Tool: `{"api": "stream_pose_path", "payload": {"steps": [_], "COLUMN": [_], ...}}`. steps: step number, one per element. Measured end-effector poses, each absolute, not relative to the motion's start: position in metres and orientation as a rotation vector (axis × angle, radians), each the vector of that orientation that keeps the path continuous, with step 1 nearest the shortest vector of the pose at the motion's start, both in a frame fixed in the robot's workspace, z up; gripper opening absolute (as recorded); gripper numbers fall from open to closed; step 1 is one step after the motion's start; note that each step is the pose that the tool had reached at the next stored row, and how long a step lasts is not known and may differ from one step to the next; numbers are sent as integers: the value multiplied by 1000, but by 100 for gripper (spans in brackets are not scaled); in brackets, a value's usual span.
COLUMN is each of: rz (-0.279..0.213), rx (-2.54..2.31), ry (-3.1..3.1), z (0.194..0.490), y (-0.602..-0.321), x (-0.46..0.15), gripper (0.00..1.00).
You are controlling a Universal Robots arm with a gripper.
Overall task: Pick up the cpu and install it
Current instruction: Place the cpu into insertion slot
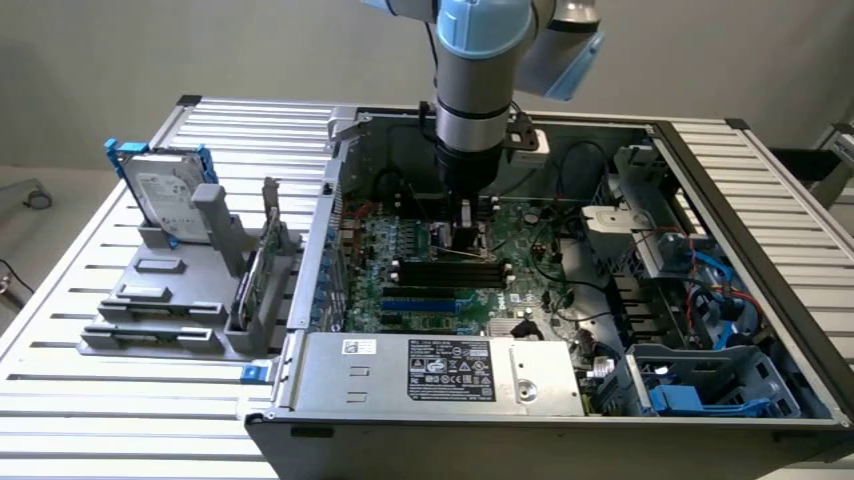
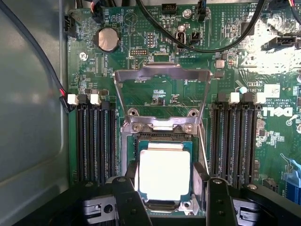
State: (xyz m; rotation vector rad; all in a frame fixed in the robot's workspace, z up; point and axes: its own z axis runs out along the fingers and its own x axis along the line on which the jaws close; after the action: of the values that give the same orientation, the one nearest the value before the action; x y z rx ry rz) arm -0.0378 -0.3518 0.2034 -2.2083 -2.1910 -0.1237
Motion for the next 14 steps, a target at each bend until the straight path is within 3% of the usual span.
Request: {"api": "stream_pose_path", "payload": {"steps": [14], "rz": [-129], "rx": [-2211], "ry": [-2194], "z": [198], "y": [-349], "x": [-38], "gripper": [54]}}
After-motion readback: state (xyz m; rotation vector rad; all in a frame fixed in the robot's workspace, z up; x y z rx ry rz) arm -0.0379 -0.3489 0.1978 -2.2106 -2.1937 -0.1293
